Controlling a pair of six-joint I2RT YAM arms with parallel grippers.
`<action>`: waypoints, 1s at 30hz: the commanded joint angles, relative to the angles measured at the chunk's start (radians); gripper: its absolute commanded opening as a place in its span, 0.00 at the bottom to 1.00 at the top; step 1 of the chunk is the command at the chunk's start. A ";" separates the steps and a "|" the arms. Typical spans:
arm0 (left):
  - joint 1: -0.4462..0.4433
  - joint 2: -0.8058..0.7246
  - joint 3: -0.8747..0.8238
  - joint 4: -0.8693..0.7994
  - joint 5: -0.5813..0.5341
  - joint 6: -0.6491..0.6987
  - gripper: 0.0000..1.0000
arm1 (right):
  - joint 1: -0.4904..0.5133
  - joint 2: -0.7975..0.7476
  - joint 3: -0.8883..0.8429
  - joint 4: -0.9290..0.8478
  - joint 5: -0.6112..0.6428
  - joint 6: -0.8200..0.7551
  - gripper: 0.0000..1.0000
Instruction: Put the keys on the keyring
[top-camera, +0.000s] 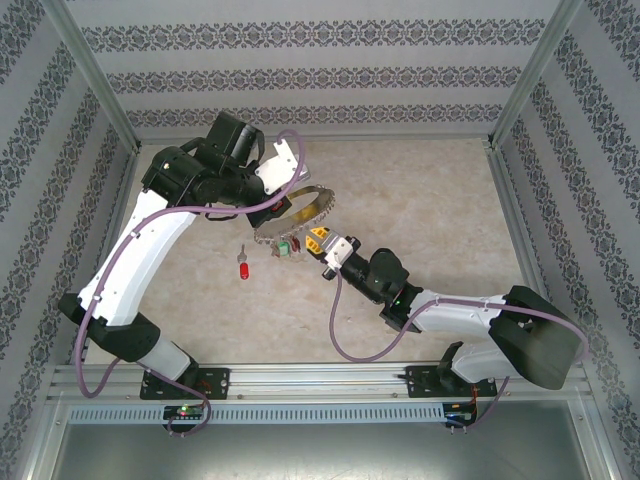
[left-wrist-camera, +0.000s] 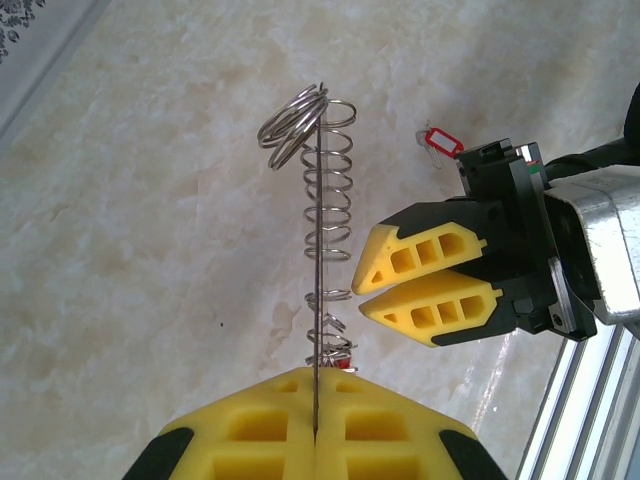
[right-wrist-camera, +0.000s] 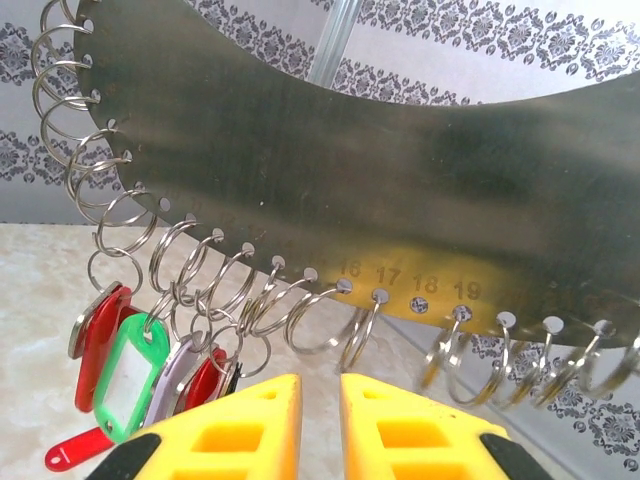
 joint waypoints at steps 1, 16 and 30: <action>-0.017 0.012 0.040 -0.031 -0.014 -0.012 0.00 | -0.006 0.020 0.018 0.047 -0.032 0.031 0.19; -0.030 0.022 0.056 -0.043 -0.039 -0.018 0.00 | -0.002 0.071 0.057 0.073 -0.055 0.019 0.19; -0.031 0.021 0.058 -0.044 -0.059 -0.018 0.00 | 0.012 0.076 0.038 0.072 -0.031 0.014 0.19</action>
